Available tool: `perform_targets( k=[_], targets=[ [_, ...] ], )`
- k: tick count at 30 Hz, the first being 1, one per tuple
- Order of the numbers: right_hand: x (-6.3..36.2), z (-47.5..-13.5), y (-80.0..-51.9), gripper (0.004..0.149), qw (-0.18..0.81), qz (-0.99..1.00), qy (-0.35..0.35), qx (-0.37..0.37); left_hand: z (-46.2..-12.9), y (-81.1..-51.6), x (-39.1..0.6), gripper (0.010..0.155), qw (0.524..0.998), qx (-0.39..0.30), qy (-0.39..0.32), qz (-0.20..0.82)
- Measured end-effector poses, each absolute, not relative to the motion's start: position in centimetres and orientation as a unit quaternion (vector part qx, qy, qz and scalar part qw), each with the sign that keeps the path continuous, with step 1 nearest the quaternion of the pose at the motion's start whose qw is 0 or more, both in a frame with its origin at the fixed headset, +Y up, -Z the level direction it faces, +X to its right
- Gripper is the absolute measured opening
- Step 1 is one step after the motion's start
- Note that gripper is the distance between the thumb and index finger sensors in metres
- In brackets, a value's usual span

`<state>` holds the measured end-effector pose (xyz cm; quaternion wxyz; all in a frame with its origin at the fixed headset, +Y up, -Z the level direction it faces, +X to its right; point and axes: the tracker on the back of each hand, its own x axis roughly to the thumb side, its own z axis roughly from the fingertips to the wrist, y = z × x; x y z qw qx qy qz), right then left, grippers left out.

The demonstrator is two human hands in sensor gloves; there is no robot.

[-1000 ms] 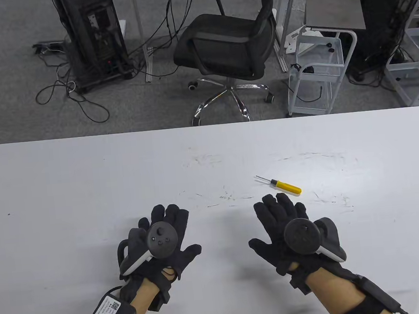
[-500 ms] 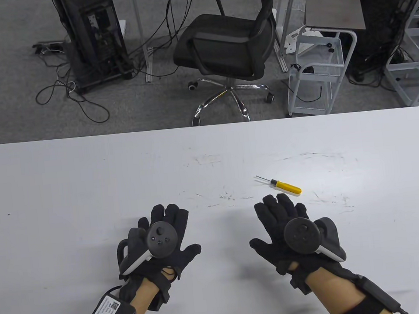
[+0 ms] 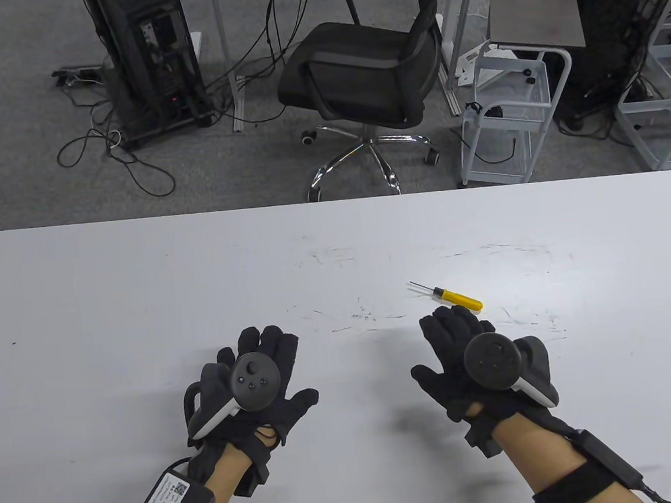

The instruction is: Separate screwdriver from screwdriver handle

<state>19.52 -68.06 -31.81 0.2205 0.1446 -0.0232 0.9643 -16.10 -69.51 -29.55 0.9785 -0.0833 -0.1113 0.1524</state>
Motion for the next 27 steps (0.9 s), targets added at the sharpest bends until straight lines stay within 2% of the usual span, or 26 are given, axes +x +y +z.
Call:
perform_targets(
  k=[4, 9, 18, 27],
  targets=[
    [21.1, -34.0, -67.9, 0.073, 0.205, 0.972, -0.034, 0.106, -29.6, -69.5, -16.2, 0.09, 0.979, -0.084, -0.111, 0.151],
    [22.2, -37.9, -68.5, 0.069, 0.178, 0.983, -0.006, 0.053, -29.7, -69.5, -16.3, 0.09, 0.979, -0.085, -0.109, 0.15],
    [22.9, -44.7, -71.7, 0.065, 0.136, 0.989, 0.052, -0.025, -29.8, -69.5, -16.7, 0.089, 0.979, -0.091, -0.104, 0.148],
    [21.7, -47.6, -74.4, 0.062, 0.064, 0.992, 0.096, -0.044, -29.9, -69.4, -17.4, 0.089, 0.98, -0.096, -0.099, 0.147]
  ],
)
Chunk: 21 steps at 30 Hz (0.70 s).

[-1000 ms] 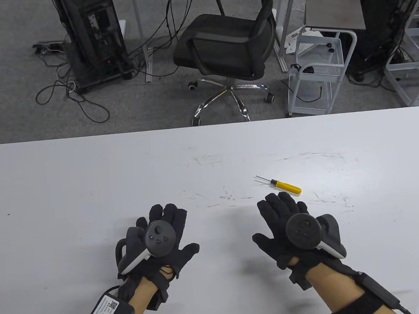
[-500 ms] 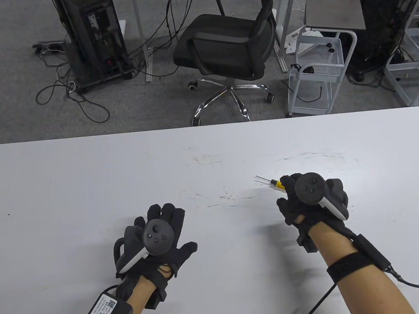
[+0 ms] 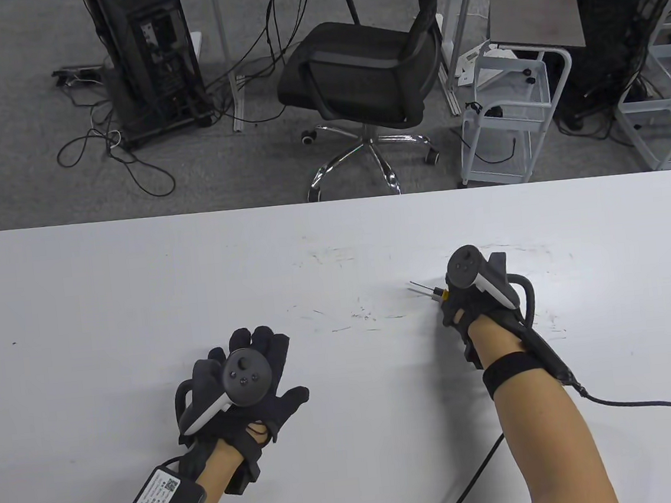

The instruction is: Separate screwdriver from screwdriver handle

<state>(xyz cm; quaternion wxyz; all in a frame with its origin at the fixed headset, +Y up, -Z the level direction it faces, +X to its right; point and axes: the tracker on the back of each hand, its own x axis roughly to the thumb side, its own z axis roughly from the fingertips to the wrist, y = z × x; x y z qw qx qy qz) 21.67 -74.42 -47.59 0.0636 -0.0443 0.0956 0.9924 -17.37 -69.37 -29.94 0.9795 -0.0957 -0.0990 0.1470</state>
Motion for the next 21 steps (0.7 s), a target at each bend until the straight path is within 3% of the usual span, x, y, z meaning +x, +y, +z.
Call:
perform_targets(
  k=[13, 21],
  targets=[
    [20.7, -48.0, -75.4, 0.052, 0.014, 0.996, 0.07, -0.05, -30.0, -69.3, -17.8, 0.089, 0.98, -0.094, -0.094, 0.15],
    [19.0, -42.5, -71.6, 0.052, 0.036, 0.998, 0.032, 0.046, -30.1, -69.4, -17.9, 0.087, 0.98, -0.096, -0.091, 0.152]
  ],
)
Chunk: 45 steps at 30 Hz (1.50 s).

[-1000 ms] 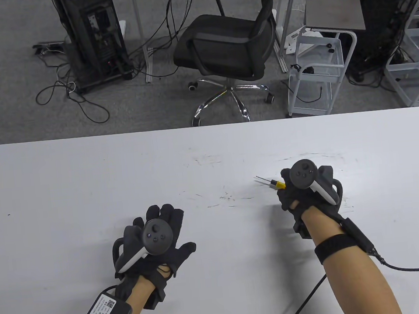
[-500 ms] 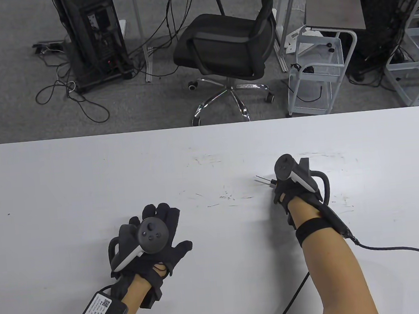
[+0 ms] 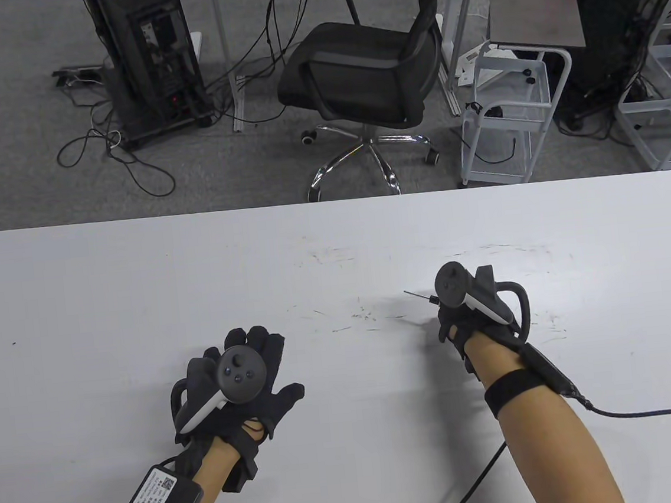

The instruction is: Separate screwdriver from screwdriver handle

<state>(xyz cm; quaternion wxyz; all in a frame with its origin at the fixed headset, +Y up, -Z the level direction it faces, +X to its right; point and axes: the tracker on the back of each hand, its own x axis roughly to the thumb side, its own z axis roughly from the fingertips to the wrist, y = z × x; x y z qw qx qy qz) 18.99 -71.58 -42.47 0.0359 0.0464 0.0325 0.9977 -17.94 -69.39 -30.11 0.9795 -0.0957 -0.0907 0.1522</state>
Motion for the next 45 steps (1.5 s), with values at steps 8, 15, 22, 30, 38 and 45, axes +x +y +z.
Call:
perform_targets(
  k=[8, 15, 22, 30, 38, 45],
  targets=[
    [16.5, -34.9, -69.1, 0.053, 0.121, 0.983, 0.051, 0.126, -29.6, -69.3, -16.7, 0.085, 0.979, -0.095, -0.108, 0.146],
    [13.9, -30.1, -67.5, 0.052, 0.147, 0.974, 0.052, 0.162, -29.0, -69.2, -15.3, 0.081, 0.977, -0.09, -0.132, 0.14],
    [11.5, -27.3, -67.1, 0.052, 0.116, 0.969, 0.014, 0.218, -28.0, -68.8, -13.6, 0.079, 0.974, -0.073, -0.167, 0.138],
    [10.5, -26.3, -67.2, 0.051, 0.108, 0.959, -0.014, 0.263, -27.0, -68.7, -12.2, 0.078, 0.971, -0.046, -0.195, 0.133],
    [9.6, -25.5, -66.9, 0.051, 0.108, 0.949, -0.046, 0.293, -25.9, -67.9, -11.1, 0.067, 0.967, 0.012, -0.217, 0.136],
    [9.0, -24.8, -66.7, 0.051, 0.1, 0.944, -0.06, 0.308, -25.2, -67.8, -10.0, 0.059, 0.967, 0.038, -0.225, 0.113]
  ],
)
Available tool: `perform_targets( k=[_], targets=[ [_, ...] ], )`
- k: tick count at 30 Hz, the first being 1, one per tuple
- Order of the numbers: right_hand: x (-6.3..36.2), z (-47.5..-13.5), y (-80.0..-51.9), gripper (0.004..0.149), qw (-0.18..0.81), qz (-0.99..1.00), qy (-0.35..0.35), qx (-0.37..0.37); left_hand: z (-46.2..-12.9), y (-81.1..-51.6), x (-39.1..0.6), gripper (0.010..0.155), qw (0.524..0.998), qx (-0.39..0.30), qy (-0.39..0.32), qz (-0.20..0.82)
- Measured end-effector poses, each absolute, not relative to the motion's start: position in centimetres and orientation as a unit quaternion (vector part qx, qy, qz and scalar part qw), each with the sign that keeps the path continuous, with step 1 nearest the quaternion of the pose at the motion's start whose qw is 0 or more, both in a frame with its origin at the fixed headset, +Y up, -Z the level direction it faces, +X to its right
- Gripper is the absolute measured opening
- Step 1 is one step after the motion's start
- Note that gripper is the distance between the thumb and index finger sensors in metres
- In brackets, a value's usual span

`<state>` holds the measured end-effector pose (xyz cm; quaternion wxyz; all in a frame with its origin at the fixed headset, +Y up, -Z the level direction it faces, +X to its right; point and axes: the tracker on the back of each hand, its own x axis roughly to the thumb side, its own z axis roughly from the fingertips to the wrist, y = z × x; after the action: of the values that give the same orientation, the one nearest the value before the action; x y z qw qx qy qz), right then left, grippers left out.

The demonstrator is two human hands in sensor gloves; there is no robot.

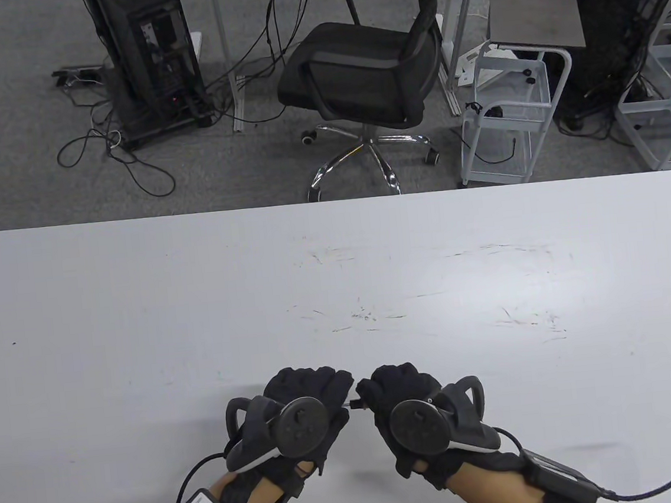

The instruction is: Separate screwdriver from screwdriver handle

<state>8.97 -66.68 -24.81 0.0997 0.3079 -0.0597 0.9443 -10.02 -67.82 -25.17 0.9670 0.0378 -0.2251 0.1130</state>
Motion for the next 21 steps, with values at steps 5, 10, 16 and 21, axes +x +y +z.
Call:
perform_targets(
  k=[5, 10, 16, 21],
  targets=[
    [8.78, -24.61, -66.63, 0.051, 0.096, 0.942, -0.072, 0.314, -25.0, -67.85, -9.61, 0.052, 0.967, 0.047, -0.231, 0.101],
    [8.69, -24.5, -66.61, 0.051, 0.088, 0.943, -0.075, 0.313, -24.91, -67.78, -9.49, 0.049, 0.968, 0.052, -0.228, 0.095],
    [8.64, -24.49, -66.62, 0.051, 0.088, 0.942, -0.073, 0.315, -24.99, -67.79, -9.4, 0.047, 0.967, 0.04, -0.232, 0.097],
    [8.63, -24.49, -66.64, 0.051, 0.092, 0.941, -0.073, 0.318, -25.12, -67.67, -9.53, 0.047, 0.965, 0.028, -0.238, 0.107]
  ],
)
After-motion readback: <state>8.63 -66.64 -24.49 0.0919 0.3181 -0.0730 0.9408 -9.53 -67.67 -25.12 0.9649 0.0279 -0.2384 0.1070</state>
